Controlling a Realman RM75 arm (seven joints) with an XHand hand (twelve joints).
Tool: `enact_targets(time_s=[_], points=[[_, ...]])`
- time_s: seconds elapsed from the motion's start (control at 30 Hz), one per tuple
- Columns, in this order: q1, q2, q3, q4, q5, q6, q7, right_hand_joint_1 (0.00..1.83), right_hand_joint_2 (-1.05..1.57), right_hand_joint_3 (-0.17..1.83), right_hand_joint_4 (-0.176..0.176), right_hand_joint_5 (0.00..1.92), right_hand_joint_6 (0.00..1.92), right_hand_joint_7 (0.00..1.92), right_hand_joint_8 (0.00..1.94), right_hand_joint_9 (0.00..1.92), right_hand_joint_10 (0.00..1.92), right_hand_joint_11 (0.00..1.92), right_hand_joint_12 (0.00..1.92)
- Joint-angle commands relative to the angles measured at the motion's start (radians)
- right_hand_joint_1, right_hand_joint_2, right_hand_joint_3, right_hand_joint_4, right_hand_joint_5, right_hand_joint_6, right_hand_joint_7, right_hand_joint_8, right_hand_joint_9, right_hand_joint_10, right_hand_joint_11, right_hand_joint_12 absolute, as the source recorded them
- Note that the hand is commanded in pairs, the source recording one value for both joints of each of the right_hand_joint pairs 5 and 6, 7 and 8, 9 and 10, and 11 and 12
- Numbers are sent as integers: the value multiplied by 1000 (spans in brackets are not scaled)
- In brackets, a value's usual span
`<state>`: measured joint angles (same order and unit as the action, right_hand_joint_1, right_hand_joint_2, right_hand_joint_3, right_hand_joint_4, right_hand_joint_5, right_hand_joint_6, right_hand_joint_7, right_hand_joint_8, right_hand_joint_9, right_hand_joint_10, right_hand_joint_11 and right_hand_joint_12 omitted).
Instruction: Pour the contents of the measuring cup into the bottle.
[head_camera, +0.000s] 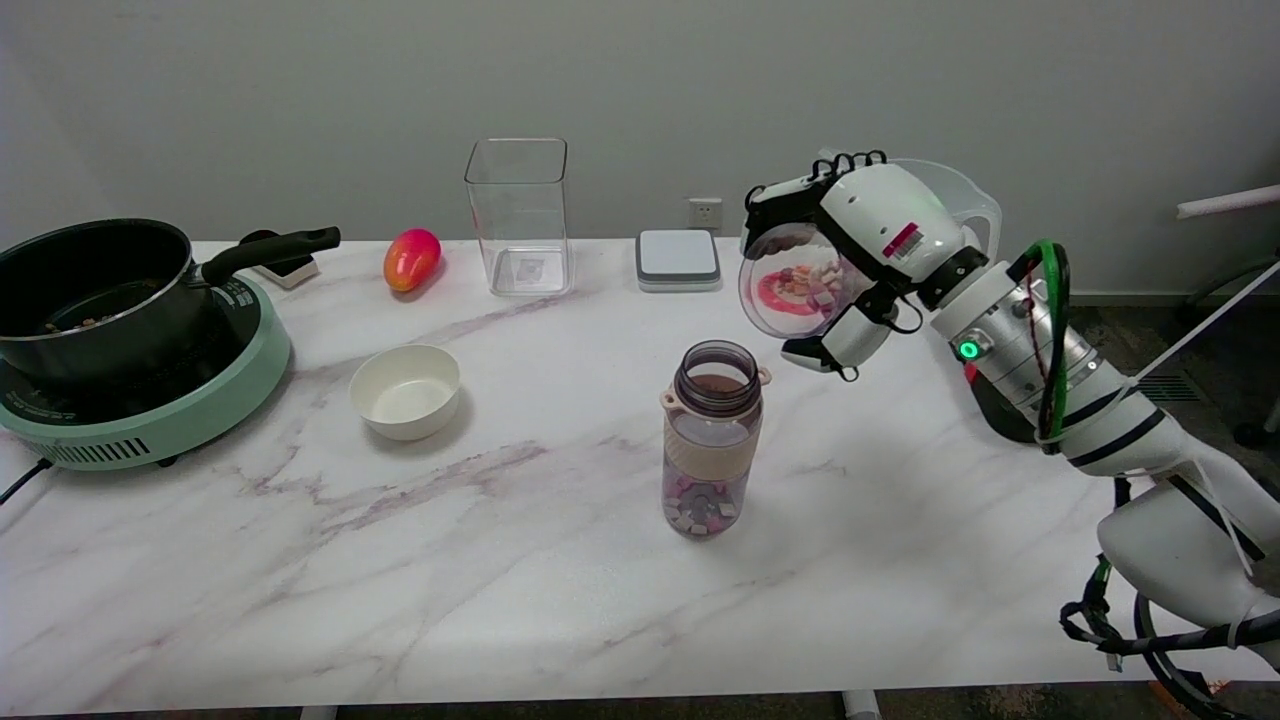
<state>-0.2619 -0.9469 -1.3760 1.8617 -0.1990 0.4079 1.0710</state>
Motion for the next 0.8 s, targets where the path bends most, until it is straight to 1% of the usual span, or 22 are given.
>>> enact_targets(time_s=[0.03,0.23,0.57,0.6,0.63,0.67,0.8], points=[[20,-11,-58,3,36,32,-157,1601,578,986,0,1404,1404,1416,1416,1325,1325,1143,1143],[-5,-14,-46,1,39,49,-249,1608,533,1036,0,1398,1398,1412,1412,1313,1313,1137,1137],[-26,-22,-17,-3,38,64,-283,1606,553,1013,0,1448,1448,1431,1431,1326,1326,1149,1149],[-42,-19,-57,104,-11,87,-248,1606,555,1011,0,1449,1449,1432,1432,1327,1327,1150,1150],[-43,-19,-59,112,-14,90,-249,1606,557,1010,0,1448,1448,1433,1433,1328,1328,1150,1150],[-26,-22,-15,-3,38,67,-292,1606,557,1010,0,1448,1448,1434,1434,1329,1329,1150,1150],[-22,-20,-13,-3,38,68,-295,1606,559,1008,0,1450,1450,1435,1435,1329,1329,1151,1151]])
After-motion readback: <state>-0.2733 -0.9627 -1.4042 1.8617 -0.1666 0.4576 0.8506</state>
